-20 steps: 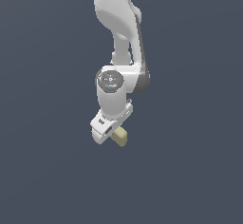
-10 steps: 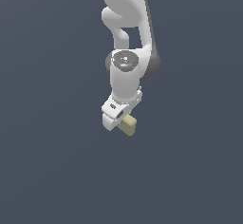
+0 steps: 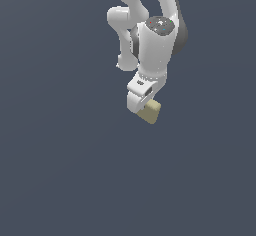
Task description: Pick up the object and move it to a goal position.
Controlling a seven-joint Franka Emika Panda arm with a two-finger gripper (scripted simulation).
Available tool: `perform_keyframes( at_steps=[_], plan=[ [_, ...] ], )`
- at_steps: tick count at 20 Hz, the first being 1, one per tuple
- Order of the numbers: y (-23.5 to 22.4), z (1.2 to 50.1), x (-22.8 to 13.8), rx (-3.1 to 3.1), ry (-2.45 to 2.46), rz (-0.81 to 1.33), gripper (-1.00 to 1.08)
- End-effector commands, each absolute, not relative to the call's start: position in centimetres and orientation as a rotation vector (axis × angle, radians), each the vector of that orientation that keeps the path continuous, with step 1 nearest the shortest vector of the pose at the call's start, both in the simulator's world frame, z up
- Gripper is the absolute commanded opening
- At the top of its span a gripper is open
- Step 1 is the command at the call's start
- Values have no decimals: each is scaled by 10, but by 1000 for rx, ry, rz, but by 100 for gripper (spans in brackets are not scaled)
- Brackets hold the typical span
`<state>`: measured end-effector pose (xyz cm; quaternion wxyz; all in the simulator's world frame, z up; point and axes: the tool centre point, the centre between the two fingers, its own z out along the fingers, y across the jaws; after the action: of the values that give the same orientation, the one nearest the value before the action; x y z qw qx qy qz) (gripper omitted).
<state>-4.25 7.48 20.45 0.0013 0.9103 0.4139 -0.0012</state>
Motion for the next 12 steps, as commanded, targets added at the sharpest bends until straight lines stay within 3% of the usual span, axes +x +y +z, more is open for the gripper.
perform_keyframes(
  at_steps=[1,12],
  plan=[
    [92,222,-59,2857,1299,-3,-100],
    [156,285,-115,2857,1300,-2,-100]
  ],
)
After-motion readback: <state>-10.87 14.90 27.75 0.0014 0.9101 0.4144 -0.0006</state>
